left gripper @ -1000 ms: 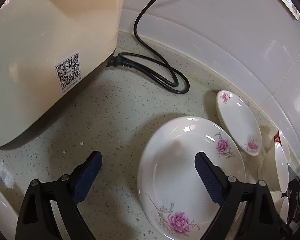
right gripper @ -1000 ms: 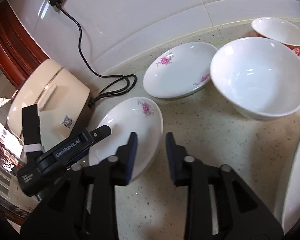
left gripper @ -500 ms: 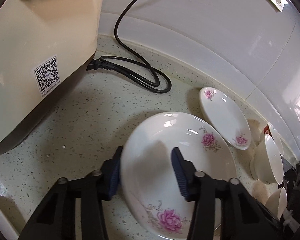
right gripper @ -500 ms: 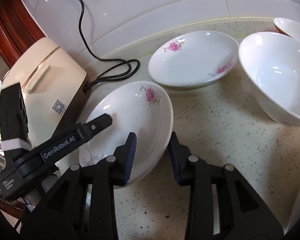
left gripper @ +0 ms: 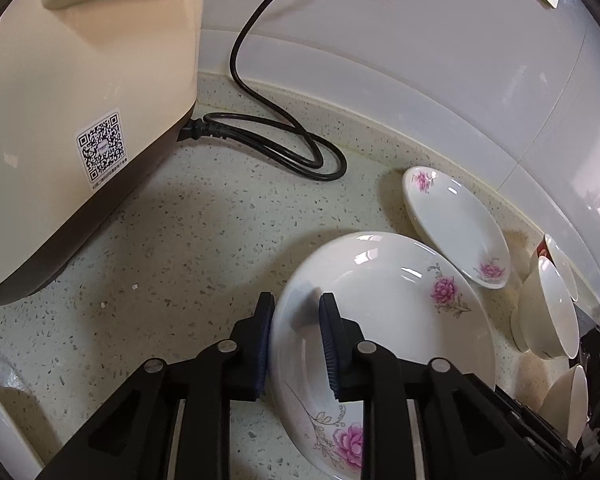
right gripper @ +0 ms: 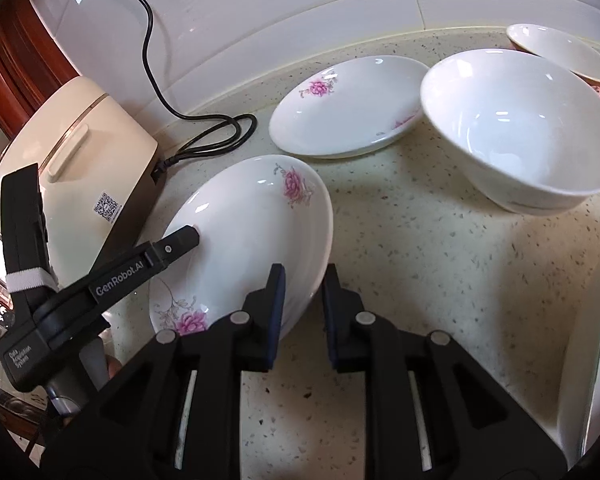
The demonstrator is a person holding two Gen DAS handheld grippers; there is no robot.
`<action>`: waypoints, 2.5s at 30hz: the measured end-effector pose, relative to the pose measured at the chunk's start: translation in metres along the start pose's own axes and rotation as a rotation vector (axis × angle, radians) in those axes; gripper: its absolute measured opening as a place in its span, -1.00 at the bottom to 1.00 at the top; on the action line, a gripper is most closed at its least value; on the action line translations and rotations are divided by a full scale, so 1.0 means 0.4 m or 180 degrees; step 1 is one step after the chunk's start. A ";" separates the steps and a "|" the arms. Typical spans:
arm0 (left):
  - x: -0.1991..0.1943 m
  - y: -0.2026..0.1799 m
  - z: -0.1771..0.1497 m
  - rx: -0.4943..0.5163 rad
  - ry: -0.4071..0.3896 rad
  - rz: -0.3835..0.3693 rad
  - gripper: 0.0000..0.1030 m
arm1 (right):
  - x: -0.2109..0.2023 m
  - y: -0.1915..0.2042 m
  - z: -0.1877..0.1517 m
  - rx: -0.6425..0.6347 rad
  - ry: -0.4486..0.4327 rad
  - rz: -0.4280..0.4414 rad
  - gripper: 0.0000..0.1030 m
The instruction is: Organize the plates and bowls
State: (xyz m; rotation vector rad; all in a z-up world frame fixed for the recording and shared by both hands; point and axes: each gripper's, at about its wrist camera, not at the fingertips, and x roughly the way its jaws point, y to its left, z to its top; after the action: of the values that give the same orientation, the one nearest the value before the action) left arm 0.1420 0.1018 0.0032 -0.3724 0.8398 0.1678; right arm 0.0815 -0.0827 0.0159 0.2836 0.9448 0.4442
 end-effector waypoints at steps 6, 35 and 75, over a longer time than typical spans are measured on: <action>-0.005 0.012 -0.003 0.0002 -0.0011 -0.0095 -0.61 | -0.001 -0.002 0.003 -0.0009 -0.0017 0.0005 -0.57; -0.289 0.079 -0.086 -0.0182 -0.0916 0.0309 -0.64 | -0.105 0.109 0.010 -0.0414 -0.0216 0.0780 -0.59; -0.463 0.310 -0.199 -0.0488 -0.1010 0.0729 -0.61 | -0.078 0.346 -0.171 -0.1133 -0.0001 0.1295 -0.58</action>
State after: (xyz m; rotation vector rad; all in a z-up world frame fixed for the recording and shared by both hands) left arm -0.0712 0.1855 0.0625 -0.3804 0.5551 0.4937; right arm -0.0242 0.0261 0.0584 0.1493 0.7893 0.9736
